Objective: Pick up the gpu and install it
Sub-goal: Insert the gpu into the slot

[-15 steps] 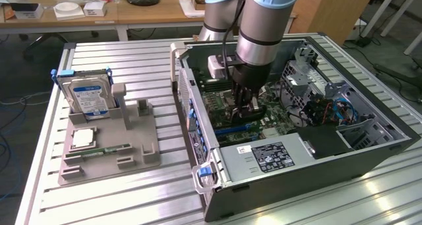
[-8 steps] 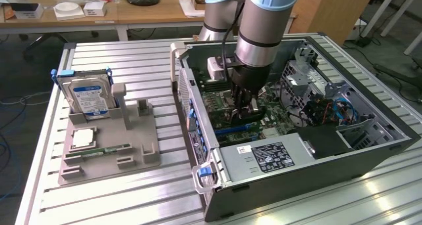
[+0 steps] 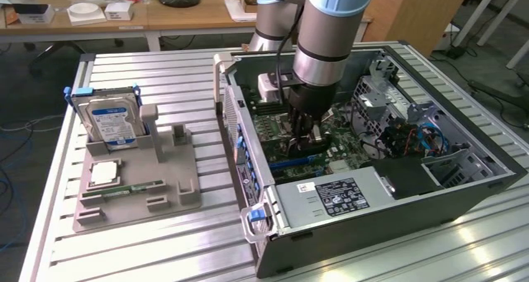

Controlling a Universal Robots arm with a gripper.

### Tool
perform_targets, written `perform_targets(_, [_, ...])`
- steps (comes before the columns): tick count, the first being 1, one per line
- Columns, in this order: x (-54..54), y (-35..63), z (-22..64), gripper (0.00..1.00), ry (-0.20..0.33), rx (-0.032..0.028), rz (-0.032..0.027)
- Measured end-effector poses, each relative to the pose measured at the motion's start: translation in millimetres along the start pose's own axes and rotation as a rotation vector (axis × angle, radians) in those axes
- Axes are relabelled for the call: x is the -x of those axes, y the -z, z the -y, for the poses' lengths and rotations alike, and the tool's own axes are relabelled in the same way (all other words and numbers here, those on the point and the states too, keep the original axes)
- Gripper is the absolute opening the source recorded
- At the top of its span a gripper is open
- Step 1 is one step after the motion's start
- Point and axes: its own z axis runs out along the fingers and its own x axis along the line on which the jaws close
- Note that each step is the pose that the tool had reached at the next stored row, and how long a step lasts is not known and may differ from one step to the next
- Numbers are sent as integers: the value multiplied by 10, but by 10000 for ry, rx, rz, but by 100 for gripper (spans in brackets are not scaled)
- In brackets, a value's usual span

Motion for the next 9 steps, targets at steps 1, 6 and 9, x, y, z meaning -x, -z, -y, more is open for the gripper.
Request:
perform_targets(1, [0, -3, -4, 28, 0, 0, 1])
perform_targets(6, [-1, -16, -21, 28, 0, 1, 0])
perform_targets(9, [-1, -21, -38, 28, 0, -1, 2])
